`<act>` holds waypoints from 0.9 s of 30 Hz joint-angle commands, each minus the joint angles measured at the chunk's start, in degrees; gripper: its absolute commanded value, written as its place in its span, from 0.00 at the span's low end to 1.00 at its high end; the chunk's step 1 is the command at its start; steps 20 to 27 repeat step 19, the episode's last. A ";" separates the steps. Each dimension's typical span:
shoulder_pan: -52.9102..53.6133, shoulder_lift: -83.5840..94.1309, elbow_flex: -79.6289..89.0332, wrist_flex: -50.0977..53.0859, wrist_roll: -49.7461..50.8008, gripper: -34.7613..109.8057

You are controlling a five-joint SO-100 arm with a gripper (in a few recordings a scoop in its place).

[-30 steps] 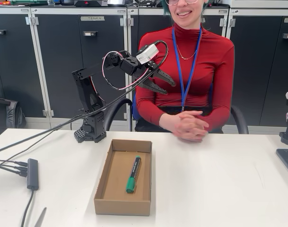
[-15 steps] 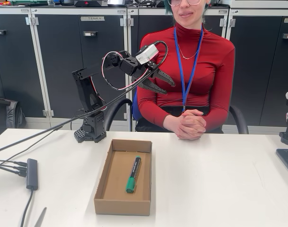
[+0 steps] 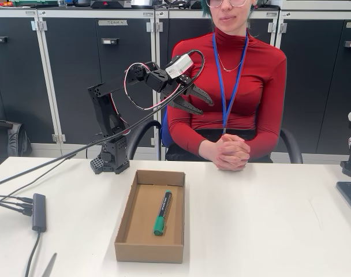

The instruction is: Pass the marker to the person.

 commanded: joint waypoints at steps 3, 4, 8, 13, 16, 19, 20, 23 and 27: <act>0.35 0.70 -2.72 -0.88 -0.88 0.40; 0.35 0.62 -2.72 -0.88 -0.88 0.40; 0.35 0.35 -2.90 -0.97 -0.88 0.40; 0.35 0.18 -2.99 -1.32 -0.88 0.40; 0.44 0.09 -2.55 -1.85 -0.88 0.40; 0.53 0.09 -2.37 -1.67 -0.53 0.40; 0.53 0.09 -2.37 -1.67 -0.53 0.40; 0.53 0.09 -2.37 -1.67 -0.53 0.40; 0.53 0.09 -2.37 -1.67 -0.53 0.40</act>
